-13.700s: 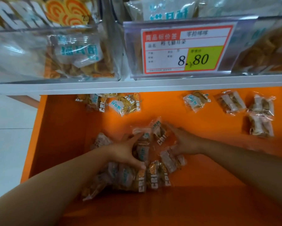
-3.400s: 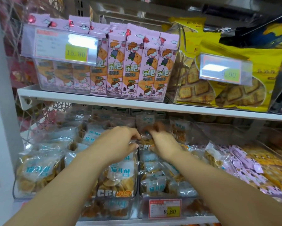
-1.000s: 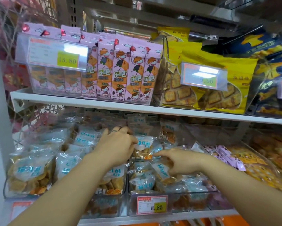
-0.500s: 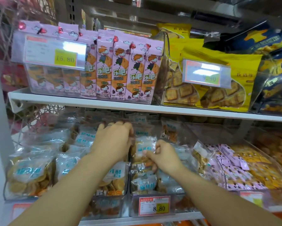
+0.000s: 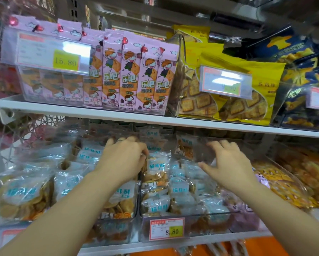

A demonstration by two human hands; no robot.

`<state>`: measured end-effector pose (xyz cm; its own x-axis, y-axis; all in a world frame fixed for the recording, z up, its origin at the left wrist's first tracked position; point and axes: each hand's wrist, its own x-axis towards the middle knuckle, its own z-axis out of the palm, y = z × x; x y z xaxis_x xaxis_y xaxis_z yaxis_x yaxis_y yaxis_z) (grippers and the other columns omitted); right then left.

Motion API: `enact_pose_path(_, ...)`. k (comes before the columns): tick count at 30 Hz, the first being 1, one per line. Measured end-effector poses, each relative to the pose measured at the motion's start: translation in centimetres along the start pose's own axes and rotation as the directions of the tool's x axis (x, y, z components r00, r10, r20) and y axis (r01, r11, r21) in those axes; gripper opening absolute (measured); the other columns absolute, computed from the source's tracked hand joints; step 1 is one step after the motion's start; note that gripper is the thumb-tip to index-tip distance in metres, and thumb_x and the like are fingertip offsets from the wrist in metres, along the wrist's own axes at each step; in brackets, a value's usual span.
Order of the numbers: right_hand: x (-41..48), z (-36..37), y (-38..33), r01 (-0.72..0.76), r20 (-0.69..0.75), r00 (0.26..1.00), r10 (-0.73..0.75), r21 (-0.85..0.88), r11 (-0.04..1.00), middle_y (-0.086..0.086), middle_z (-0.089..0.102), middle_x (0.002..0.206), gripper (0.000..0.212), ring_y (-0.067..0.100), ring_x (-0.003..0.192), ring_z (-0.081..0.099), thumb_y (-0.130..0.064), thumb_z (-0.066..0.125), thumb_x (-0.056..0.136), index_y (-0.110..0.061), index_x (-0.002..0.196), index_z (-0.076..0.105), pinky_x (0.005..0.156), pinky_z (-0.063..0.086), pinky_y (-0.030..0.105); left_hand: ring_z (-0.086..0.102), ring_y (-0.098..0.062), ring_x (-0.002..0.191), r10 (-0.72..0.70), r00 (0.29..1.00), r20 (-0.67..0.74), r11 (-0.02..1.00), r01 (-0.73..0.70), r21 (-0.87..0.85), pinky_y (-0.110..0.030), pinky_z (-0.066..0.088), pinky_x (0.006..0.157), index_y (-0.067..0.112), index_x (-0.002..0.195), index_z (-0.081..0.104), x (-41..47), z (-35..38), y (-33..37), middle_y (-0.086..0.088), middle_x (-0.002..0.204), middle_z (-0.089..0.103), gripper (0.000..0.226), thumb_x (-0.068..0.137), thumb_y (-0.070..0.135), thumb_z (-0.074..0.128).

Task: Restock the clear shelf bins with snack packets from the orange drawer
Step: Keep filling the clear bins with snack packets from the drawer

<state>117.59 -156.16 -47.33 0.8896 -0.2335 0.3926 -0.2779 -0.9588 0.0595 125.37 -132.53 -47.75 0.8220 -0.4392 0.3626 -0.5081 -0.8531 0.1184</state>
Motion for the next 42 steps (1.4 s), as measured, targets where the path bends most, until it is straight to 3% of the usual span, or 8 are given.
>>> enact_pose_path(4,-1.1,0.2,1.9,0.055,0.348,0.937,-0.037,-0.044,0.998,0.003,0.038,0.141,0.053,0.025,0.126,0.038,-0.044,0.06,0.084,-0.029,0.133,0.045,0.097,0.04,0.033,0.047,-0.017,0.12,0.034,0.999,0.007,0.999,-0.034,0.022,-0.041,0.029,0.105,0.039,0.12,0.056,-0.3,-0.1,0.7,0.009,0.128,0.051,0.026,0.096,0.037,0.045)
enact_pose_path(10,-1.9,0.2,2.4,0.19,0.343,0.915,-0.211,0.096,0.977,0.004,0.018,0.154,0.052,0.021,0.132,0.04,-0.001,0.054,0.087,-0.029,0.132,0.052,0.095,0.04,0.024,0.044,-0.013,0.121,0.153,0.988,-0.034,0.988,-0.152,0.014,-0.041,0.022,0.111,0.037,0.124,0.053,-0.7,-0.7,2.3,0.013,0.13,0.046,0.028,0.097,0.035,0.045)
enact_pose_path(18,-3.4,-2.7,3.2,0.082,0.019,0.991,-0.133,0.699,0.71,-0.015,0.064,0.078,0.006,-0.006,0.072,0.057,-0.031,0.064,0.086,-0.028,0.087,0.069,0.065,0.039,0.007,0.04,-0.006,0.128,0.326,0.942,0.08,0.917,-0.294,-0.27,-0.03,0.025,0.113,0.037,0.139,0.037,-3.7,-1.2,5.9,0.014,0.139,0.043,0.053,0.091,0.047,0.056)
enact_pose_path(25,-6.1,-1.4,2.4,-0.003,0.022,0.999,-0.04,0.904,0.427,0.005,0.051,0.045,0.032,0.007,0.041,0.048,-0.029,0.054,0.093,-0.005,0.08,0.07,0.046,0.038,0.017,0.061,-0.003,0.1,0.18,0.966,0.188,0.584,0.049,-0.81,-0.032,0.048,0.093,0.03,0.123,0.051,-5.7,0.7,10.6,0.016,0.108,0.065,0.053,0.078,0.05,0.071)
enact_pose_path(32,-6.7,-1.1,3.9,0.141,-0.107,0.99,-0.092,0.761,0.633,0.014,0.063,0.067,0.036,0.021,0.063,0.056,-0.032,0.053,0.093,-0.004,0.076,0.069,0.056,0.037,0.021,0.066,-0.006,0.089,0.201,0.942,0.268,0.558,0.115,-0.822,-0.017,0.05,0.079,0.026,0.108,0.062,-6.1,-0.2,11.2,0.006,0.1,0.071,0.023,0.086,0.028,0.068)
enact_pose_path(35,-6.6,-1.1,3.8,0.013,0.001,0.999,-0.035,0.915,0.403,-0.001,0.071,0.074,0.027,0.005,0.066,0.062,-0.036,0.058,0.09,-0.016,0.079,0.073,0.06,0.043,0.018,0.067,-0.018,0.101,0.221,0.916,0.336,0.444,0.212,-0.871,-0.028,0.052,0.091,0.02,0.116,0.061,-6.2,-0.7,11.0,-0.001,0.11,0.071,0.032,0.085,0.025,0.066)
enact_pose_path(39,-7.2,-0.9,2.3,-0.268,0.264,0.963,-0.055,0.96,-0.077,0.004,0.072,0.096,0.055,0.02,0.092,0.069,-0.065,0.065,0.063,-0.021,0.096,0.07,0.086,0.054,0.044,0.067,-0.021,0.103,0.0,0.909,0.416,-0.044,0.416,-0.908,-0.035,0.057,0.081,0.011,0.113,0.055,-6.7,0.4,12.0,-0.008,0.118,0.067,0.035,0.08,0.017,0.067)
enact_pose_path(42,-8.3,-0.5,0.5,-0.438,0.4,0.884,-0.241,0.889,-0.13,0.007,0.07,0.109,0.071,0.023,0.097,0.069,-0.051,0.078,0.057,-0.011,0.113,0.061,0.091,0.053,0.044,0.064,-0.022,0.109,-0.067,0.897,0.436,-0.163,0.421,-0.892,-0.043,0.053,0.093,0.009,0.114,0.054,-7.2,1.2,12.5,-0.007,0.116,0.068,0.038,0.079,0.017,0.068)
